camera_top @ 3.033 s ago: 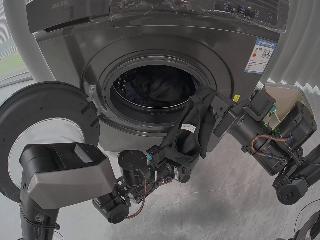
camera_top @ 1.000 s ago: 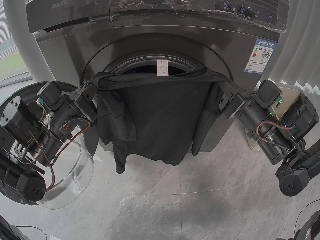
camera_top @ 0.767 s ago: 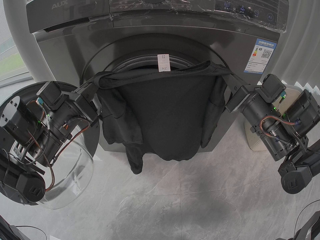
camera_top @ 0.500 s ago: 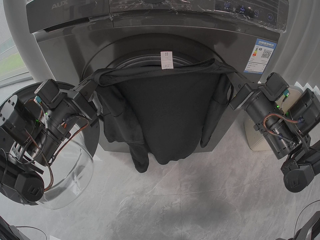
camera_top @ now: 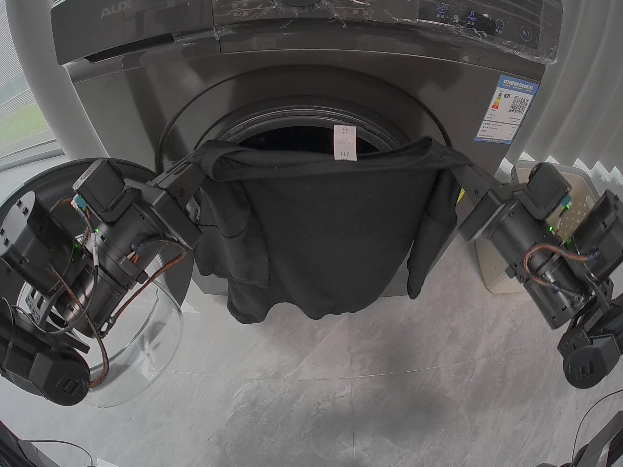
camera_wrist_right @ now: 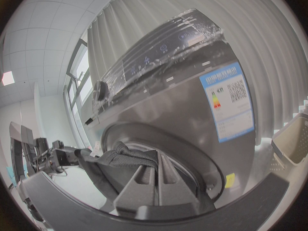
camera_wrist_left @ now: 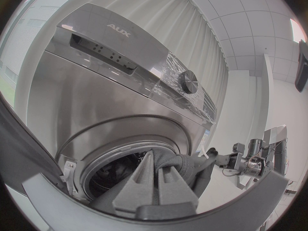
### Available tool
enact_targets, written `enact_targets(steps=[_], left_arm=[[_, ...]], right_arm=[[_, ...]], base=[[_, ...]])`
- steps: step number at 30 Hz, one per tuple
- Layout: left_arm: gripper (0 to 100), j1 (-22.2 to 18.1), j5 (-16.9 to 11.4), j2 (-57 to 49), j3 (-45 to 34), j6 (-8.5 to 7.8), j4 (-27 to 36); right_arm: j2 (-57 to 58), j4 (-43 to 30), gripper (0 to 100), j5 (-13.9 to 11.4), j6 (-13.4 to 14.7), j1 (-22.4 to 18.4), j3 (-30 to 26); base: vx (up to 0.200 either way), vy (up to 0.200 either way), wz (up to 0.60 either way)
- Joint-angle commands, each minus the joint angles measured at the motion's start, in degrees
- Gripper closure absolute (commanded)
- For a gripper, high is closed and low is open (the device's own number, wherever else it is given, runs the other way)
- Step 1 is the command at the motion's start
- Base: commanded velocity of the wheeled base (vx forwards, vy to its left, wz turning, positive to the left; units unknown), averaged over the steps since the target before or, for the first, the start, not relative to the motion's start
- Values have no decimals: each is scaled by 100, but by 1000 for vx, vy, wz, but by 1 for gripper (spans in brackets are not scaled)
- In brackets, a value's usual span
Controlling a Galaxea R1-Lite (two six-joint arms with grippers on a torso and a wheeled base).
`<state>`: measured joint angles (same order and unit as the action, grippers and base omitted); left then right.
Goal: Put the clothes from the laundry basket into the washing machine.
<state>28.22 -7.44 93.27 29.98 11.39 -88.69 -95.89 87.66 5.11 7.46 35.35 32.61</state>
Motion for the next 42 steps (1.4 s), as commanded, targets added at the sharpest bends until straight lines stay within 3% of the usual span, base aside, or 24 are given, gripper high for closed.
enact_targets(steps=[1,3,9,10,19,22,27,35,42], left_arm=[[100,298,5,42,-45,-14,0],[100,562,41,60,-141,-66,-8],[100,650,76,341,-247,-154,-8],[100,658,58,359,-212,-163,-8],[100,1063,84,517,289,-172,27],[100,1230,93,526,439,-251,106],[100,1300,102,552,430,-251,88],[100,1309,102,543,395,-251,36],[100,1309,102,508,369,-251,0]], right_arm=[[27,14,100,-54,-8,68,-528],[9,23,100,-106,19,156,-642],[-606,67,100,-142,71,349,-932],[-747,67,0,-142,71,385,-923],[-1661,58,0,-98,54,807,-826],[-1968,58,0,-115,36,947,-677],[-2408,58,0,-106,54,1053,-422],[-3006,5,0,-89,45,868,510],[-3577,5,0,-89,36,473,1248]], base=[[0,0,0],[0,0,0],[0,0,0],[0,0,0],[0,0,0],[0,0,0],[0,0,0],[0,0,0],[0,0,0]])
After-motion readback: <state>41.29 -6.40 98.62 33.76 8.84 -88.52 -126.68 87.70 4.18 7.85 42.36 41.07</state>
